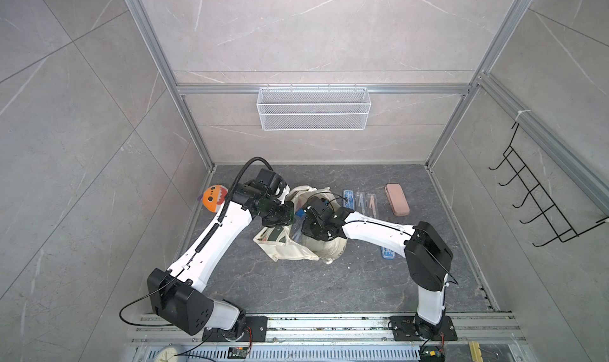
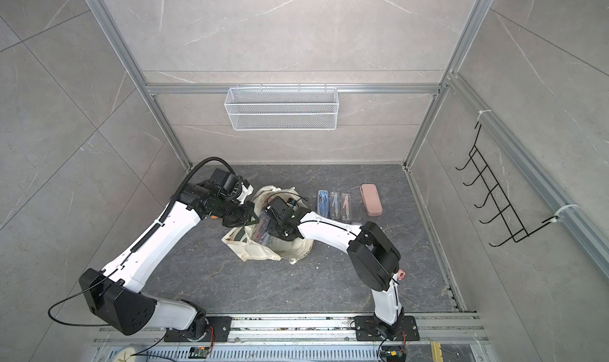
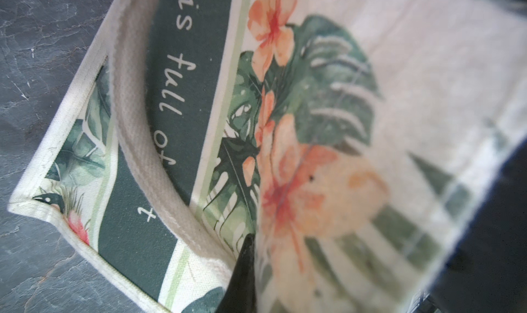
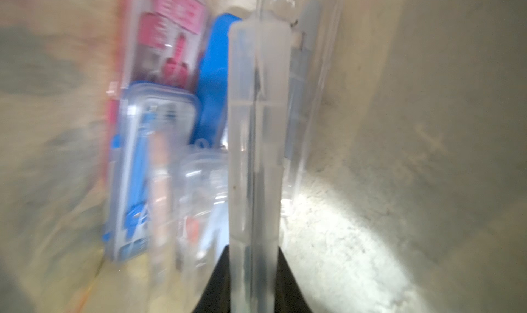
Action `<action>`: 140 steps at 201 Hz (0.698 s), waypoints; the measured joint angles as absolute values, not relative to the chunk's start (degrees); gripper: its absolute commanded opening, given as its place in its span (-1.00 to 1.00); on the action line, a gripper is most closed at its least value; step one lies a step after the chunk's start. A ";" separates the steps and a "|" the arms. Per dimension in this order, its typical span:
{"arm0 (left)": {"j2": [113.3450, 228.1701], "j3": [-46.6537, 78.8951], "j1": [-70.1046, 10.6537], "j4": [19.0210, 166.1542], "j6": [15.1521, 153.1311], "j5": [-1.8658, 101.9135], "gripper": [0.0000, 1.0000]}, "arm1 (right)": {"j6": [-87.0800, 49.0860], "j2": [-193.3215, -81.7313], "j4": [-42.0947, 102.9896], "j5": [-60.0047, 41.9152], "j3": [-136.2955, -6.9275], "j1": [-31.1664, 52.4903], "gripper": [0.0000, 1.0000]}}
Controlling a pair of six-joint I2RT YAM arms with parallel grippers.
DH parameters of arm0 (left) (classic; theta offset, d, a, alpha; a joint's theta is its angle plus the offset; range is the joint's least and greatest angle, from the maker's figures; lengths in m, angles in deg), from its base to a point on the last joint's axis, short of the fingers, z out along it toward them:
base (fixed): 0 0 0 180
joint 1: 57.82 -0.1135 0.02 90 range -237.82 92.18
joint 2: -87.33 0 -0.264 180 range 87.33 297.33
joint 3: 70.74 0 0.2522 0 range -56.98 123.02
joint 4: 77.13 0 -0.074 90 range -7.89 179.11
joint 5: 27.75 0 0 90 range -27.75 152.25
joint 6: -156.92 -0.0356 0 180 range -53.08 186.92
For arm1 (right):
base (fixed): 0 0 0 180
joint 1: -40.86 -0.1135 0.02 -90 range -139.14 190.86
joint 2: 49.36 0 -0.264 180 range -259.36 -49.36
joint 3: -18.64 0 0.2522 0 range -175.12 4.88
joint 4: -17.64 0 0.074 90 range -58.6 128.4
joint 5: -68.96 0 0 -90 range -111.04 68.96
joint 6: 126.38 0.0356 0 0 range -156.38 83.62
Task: Take out the compass set from the canvas bag
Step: Pick up the compass set from the canvas bag.
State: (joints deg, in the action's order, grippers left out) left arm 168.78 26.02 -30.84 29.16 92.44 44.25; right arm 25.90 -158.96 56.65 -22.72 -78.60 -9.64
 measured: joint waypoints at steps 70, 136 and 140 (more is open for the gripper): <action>168.78 26.04 -30.84 29.16 92.44 44.25 -1.00 | 22.53 -153.00 57.29 -23.04 -77.18 -9.44 -0.67; 169.17 26.41 -30.84 29.16 92.46 44.34 -1.00 | 16.98 -148.89 59.93 -22.23 -76.44 -7.84 -0.69; 169.17 26.43 -30.84 29.16 92.46 44.36 -1.00 | 16.41 -148.41 60.11 -21.86 -76.44 -7.71 -0.70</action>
State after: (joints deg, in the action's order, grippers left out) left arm 169.17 26.43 -30.84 29.16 92.46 44.36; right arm 16.41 -148.41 60.11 -21.86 -76.44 -7.71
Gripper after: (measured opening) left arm 0.101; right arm 0.213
